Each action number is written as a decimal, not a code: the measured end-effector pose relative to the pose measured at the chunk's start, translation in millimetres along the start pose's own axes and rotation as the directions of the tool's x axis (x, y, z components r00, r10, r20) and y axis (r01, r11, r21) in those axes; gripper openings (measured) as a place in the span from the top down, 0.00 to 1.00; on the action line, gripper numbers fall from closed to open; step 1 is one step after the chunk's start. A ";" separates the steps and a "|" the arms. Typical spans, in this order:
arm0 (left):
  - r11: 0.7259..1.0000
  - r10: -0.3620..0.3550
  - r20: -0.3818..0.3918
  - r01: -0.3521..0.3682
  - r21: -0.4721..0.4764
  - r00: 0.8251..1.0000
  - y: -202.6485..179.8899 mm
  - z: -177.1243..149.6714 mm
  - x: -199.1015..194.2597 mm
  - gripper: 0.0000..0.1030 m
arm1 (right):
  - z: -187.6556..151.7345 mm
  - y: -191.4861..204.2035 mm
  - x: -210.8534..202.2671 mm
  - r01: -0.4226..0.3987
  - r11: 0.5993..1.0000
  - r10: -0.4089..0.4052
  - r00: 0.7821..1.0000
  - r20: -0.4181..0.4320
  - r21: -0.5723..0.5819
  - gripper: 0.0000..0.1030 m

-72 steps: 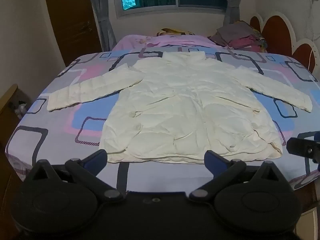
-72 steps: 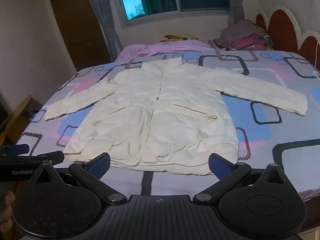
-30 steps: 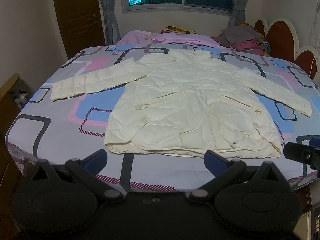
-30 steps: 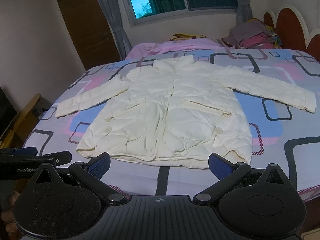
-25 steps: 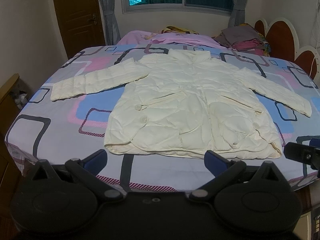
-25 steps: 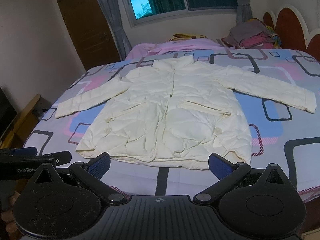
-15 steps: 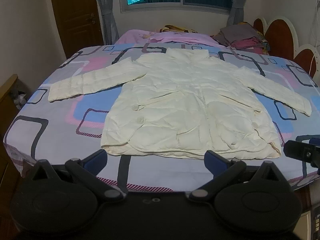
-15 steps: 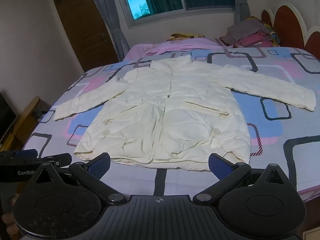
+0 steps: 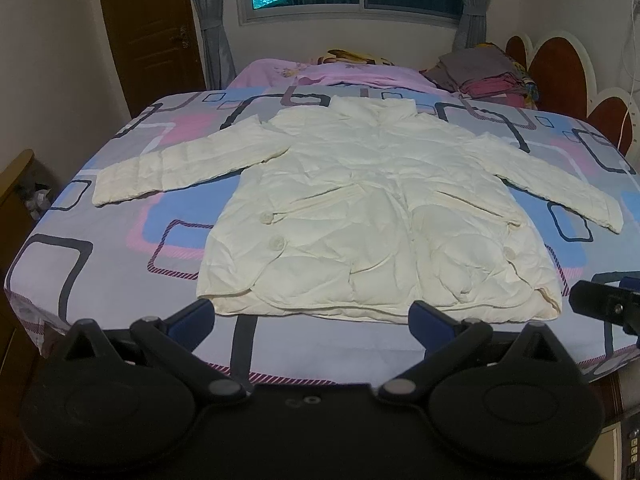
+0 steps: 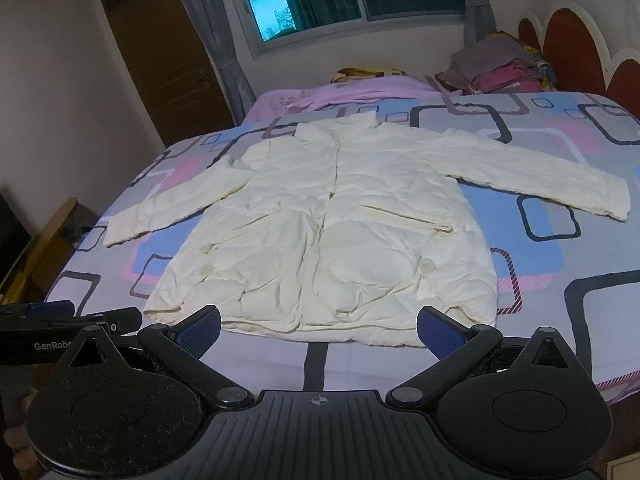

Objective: Fold large clothes

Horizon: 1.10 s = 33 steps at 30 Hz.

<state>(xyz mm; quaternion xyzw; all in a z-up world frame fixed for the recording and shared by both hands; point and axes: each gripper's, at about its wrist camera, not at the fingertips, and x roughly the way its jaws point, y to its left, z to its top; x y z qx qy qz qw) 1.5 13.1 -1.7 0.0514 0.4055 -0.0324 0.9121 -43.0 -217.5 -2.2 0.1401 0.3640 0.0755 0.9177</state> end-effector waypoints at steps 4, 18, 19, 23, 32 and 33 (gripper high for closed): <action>1.000 -0.001 0.000 0.001 0.001 1.000 -0.8 0.9 0.6 0.00 | 1.7 -2.6 1.3 0.001 1.000 -0.001 1.000 -0.001 0.009 0.00; 1.000 -0.011 -0.008 0.011 -0.007 1.000 7.0 12.6 18.9 0.00 | 3.8 -10.5 7.9 0.041 0.998 -0.042 0.999 0.017 0.040 0.00; 1.000 -0.016 -0.009 0.016 -0.009 1.000 8.1 14.1 20.6 0.00 | 4.6 -10.7 8.9 0.044 0.998 -0.045 0.999 0.019 0.042 0.00; 1.000 -0.022 -0.010 0.022 -0.005 1.000 11.2 22.0 29.8 0.00 | 7.6 -10.6 14.4 0.058 0.997 -0.060 0.998 0.027 0.051 0.00; 0.998 -0.053 -0.016 0.053 0.024 0.998 19.6 50.6 62.1 0.00 | 23.7 -11.8 36.6 0.106 0.988 -0.111 0.993 0.045 0.109 0.00; 0.998 -0.058 -0.018 0.058 0.027 0.998 20.8 54.1 66.4 0.00 | 26.2 -12.0 39.6 0.108 0.987 -0.115 0.992 0.046 0.120 0.00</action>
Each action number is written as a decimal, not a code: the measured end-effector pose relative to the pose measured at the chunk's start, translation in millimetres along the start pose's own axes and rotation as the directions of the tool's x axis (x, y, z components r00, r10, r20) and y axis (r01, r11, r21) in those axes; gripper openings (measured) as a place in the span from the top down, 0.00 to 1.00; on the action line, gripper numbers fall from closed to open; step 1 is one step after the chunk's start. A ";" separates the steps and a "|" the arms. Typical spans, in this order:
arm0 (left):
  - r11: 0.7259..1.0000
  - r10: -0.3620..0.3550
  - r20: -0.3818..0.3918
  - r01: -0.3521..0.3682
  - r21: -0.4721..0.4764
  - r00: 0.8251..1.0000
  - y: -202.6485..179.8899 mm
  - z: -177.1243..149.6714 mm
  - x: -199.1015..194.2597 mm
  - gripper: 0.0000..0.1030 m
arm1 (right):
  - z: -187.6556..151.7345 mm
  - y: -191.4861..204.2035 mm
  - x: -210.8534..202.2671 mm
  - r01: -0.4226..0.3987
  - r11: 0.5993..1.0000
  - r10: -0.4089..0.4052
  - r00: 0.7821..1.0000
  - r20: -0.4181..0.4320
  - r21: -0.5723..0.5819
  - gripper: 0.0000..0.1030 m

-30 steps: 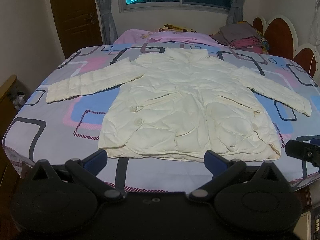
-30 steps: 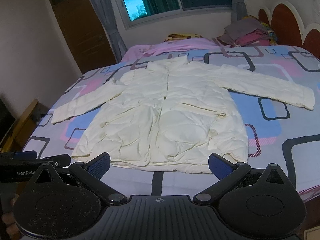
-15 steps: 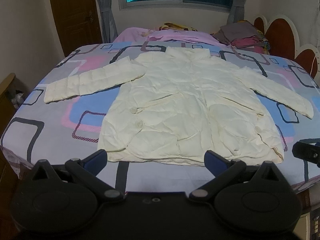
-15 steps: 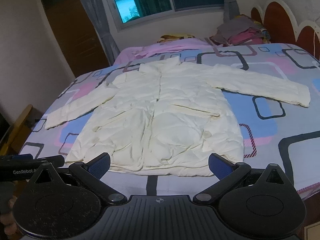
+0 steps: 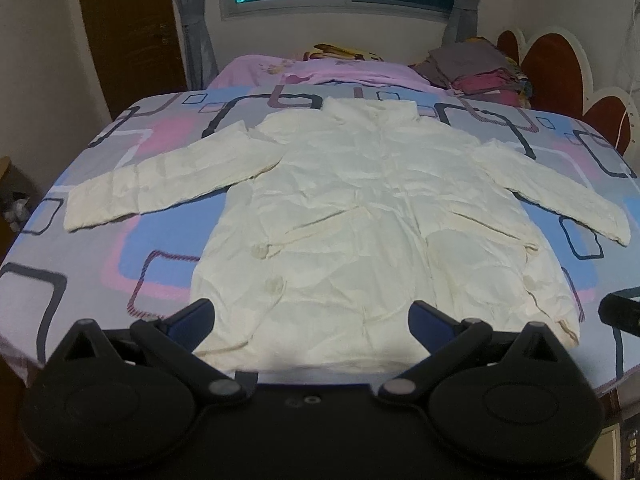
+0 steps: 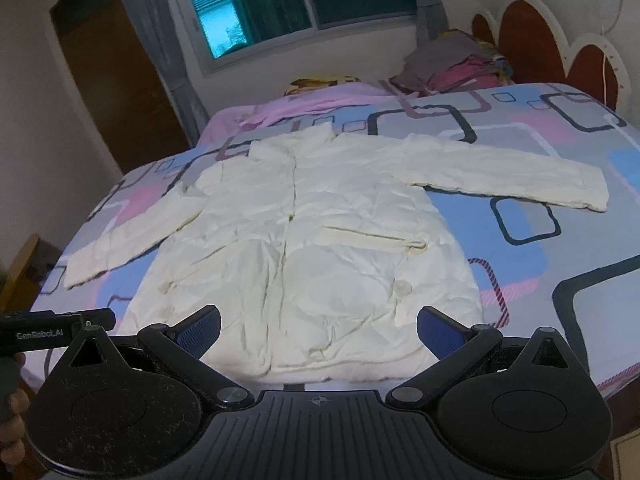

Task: Fold large clothes
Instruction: 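Move the right tool down to the sleeve cuff nearest it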

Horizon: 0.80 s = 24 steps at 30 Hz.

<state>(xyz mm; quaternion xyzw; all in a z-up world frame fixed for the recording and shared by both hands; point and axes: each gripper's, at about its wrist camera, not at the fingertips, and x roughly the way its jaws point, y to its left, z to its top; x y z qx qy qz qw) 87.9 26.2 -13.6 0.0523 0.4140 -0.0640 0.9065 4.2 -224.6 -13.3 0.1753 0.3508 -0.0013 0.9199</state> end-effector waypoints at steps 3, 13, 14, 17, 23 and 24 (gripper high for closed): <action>1.000 -0.014 -0.004 0.014 0.009 1.000 5.6 12.9 14.7 0.00 | 7.8 2.2 10.4 0.024 1.000 -0.024 1.000 0.007 0.021 0.00; 0.997 -0.052 -0.014 0.052 0.058 0.999 25.2 56.1 68.0 0.00 | 35.9 11.3 52.7 0.115 0.988 -0.117 0.993 0.019 0.102 0.00; 0.997 -0.053 -0.014 0.054 0.063 0.998 26.9 59.9 72.6 0.00 | 38.8 12.1 56.7 0.123 0.986 -0.126 0.992 0.021 0.112 0.00; 0.994 -0.064 -0.028 0.066 0.082 0.998 30.9 71.6 89.4 0.00 | 46.1 14.9 67.6 0.149 0.980 -0.154 0.988 0.023 0.133 0.00; 0.989 -0.096 -0.047 0.101 0.108 0.994 31.0 89.2 112.8 0.00 | 57.8 11.8 83.7 0.192 0.964 -0.200 0.980 0.023 0.185 0.00; 0.988 -0.099 -0.046 0.104 0.113 0.994 29.8 91.9 116.2 0.00 | 59.2 10.0 85.0 0.196 0.962 -0.205 0.978 0.026 0.191 0.00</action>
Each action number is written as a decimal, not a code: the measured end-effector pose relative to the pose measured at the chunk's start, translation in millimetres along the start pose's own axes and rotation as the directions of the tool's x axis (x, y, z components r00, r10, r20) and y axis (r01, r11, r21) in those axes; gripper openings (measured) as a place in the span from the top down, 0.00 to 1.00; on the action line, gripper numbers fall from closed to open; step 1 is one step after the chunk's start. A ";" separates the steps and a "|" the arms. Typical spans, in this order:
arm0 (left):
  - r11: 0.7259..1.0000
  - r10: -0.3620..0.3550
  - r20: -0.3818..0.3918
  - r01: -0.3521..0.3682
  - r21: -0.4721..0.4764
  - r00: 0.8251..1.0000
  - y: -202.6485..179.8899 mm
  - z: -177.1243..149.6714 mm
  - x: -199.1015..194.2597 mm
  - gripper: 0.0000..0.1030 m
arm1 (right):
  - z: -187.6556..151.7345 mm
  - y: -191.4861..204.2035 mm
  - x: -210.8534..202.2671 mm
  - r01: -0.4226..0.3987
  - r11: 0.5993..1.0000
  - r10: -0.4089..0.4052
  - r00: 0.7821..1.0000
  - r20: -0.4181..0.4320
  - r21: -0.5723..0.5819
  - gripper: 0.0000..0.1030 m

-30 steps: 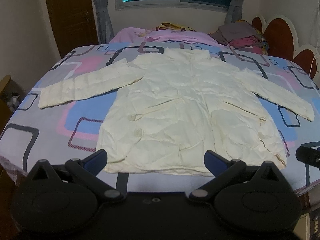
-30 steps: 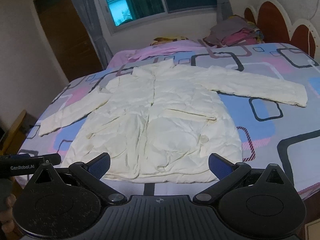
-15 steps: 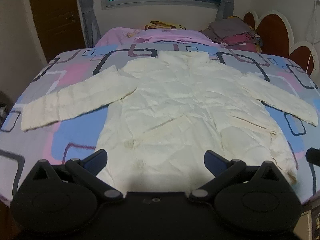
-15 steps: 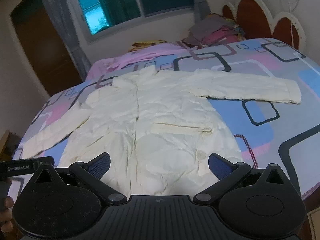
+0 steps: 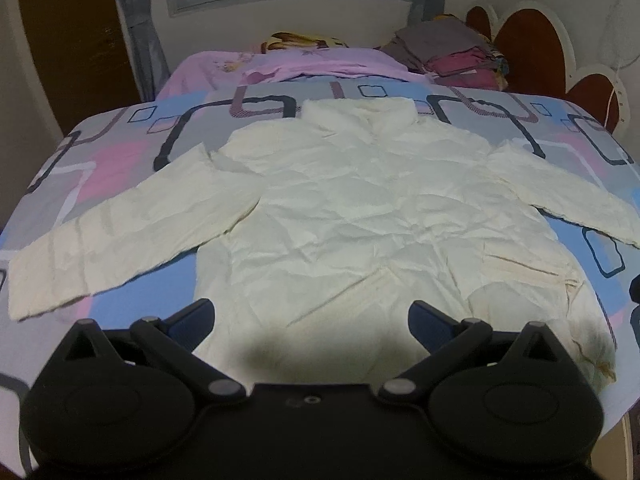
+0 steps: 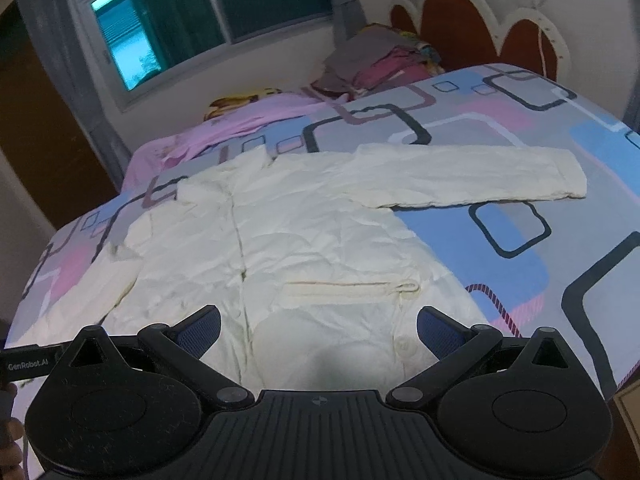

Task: Fold large clothes
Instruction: 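Move the right tool down to the sleeve cuff nearest it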

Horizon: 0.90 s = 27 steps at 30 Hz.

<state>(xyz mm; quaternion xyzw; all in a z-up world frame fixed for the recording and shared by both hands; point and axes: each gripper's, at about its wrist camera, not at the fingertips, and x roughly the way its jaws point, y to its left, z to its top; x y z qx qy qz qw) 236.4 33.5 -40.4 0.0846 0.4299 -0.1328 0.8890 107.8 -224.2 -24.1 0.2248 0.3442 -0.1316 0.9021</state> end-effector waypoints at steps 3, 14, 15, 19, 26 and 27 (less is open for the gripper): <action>1.000 -0.003 -0.009 0.003 0.008 1.000 -5.6 8.9 13.4 0.00 | 8.5 -9.0 8.6 0.020 1.000 -0.020 1.000 0.005 0.021 0.00; 0.999 0.005 -0.025 -0.006 -0.035 1.000 -59.2 38.9 52.0 0.00 | 54.0 -94.3 63.5 0.077 0.996 -0.076 0.997 -0.007 0.046 0.00; 0.999 0.004 -0.021 -0.005 -0.039 1.000 -64.5 41.7 54.4 0.00 | 59.3 -105.0 68.8 0.080 0.995 -0.080 0.997 -0.005 0.052 0.00; 0.999 0.001 -0.011 -0.002 -0.048 1.000 -94.3 59.2 74.1 0.00 | 80.9 -153.6 95.2 0.111 0.990 -0.112 0.994 0.002 0.083 0.00; 0.999 -0.003 -0.044 0.001 -0.052 0.999 -134.6 79.2 114.4 0.00 | 106.6 -230.4 138.6 0.196 0.965 -0.195 0.981 -0.022 0.173 0.00; 0.999 0.000 -0.045 -0.002 -0.049 0.999 -140.0 81.4 119.5 0.00 | 109.3 -242.4 144.5 0.200 0.960 -0.198 0.980 -0.030 0.195 0.00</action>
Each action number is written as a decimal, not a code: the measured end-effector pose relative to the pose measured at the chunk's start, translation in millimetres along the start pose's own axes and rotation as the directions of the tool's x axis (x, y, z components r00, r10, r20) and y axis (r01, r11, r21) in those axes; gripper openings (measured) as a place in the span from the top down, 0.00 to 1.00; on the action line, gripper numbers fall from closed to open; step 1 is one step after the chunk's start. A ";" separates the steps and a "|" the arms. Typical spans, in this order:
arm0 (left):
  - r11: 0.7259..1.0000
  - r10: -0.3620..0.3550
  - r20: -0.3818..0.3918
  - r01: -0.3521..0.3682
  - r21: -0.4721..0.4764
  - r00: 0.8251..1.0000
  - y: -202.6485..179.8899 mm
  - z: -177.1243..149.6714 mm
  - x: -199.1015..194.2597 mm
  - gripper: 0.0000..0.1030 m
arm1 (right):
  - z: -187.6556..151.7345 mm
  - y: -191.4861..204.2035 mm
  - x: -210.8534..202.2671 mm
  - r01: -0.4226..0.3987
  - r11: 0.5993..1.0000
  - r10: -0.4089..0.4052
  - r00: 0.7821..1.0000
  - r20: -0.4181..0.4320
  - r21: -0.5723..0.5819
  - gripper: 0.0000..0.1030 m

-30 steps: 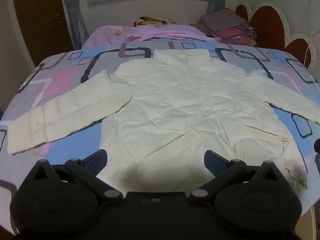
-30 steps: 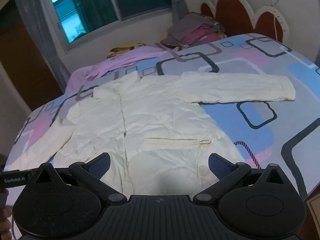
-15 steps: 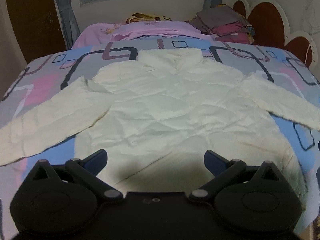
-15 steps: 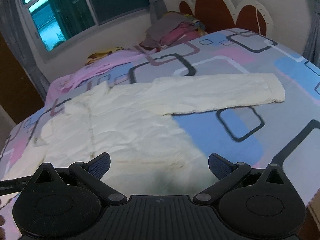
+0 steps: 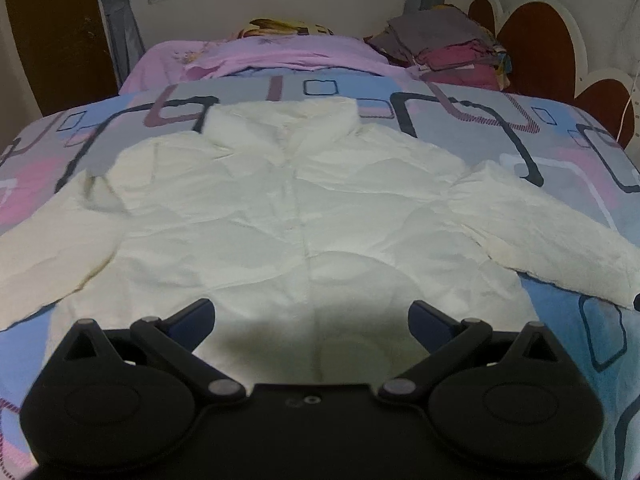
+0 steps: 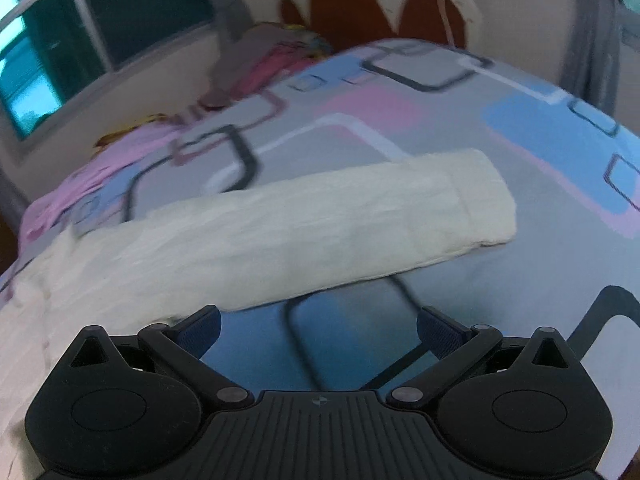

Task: Fold large clothes
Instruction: 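Move the right tool down to the sleeve cuff nearest it, then grasp the sleeve cuff with the right gripper and fold it across the jacket body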

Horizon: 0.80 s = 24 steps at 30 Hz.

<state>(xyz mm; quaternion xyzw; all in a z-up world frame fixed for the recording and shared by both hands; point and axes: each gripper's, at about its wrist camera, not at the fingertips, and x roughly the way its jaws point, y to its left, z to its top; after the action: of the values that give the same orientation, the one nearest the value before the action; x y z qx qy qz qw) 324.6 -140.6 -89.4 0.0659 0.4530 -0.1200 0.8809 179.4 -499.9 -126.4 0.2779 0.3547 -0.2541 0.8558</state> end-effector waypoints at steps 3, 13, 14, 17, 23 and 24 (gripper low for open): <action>1.000 0.013 -0.002 -0.013 0.012 1.000 -12.3 4.3 10.2 0.00 | 11.8 -21.2 18.7 0.027 0.999 -0.027 1.000 -0.016 0.038 0.00; 1.000 0.018 -0.026 -0.018 0.012 0.999 -27.9 12.3 27.8 0.00 | 30.8 -76.0 68.0 0.097 0.980 -0.089 0.995 -0.054 0.172 0.01; 0.999 0.030 -0.024 -0.030 0.013 0.999 -27.4 12.4 28.5 0.00 | 32.4 -80.5 71.4 0.100 0.977 -0.092 0.994 -0.051 0.187 0.01; 0.998 0.060 -0.014 -0.060 0.001 0.998 -23.2 14.5 29.1 0.00 | 38.7 -86.4 80.2 0.105 0.971 -0.102 0.994 -0.026 0.217 0.06; 0.997 0.075 0.001 -0.075 -0.007 0.997 -13.8 15.1 28.4 0.01 | 44.4 -84.7 84.1 0.122 0.968 -0.131 0.991 0.025 0.221 0.36; 0.998 0.065 0.000 -0.065 -0.011 0.998 -12.4 15.1 28.4 0.01 | 44.3 -84.1 83.5 0.123 0.969 -0.133 0.991 0.033 0.215 0.49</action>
<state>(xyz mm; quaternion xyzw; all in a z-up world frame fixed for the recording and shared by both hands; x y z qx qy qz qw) 349.0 -160.3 -103.8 0.0758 0.4513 -0.0891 0.8847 198.6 -609.0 -187.4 0.3383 0.3226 -0.3519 0.8110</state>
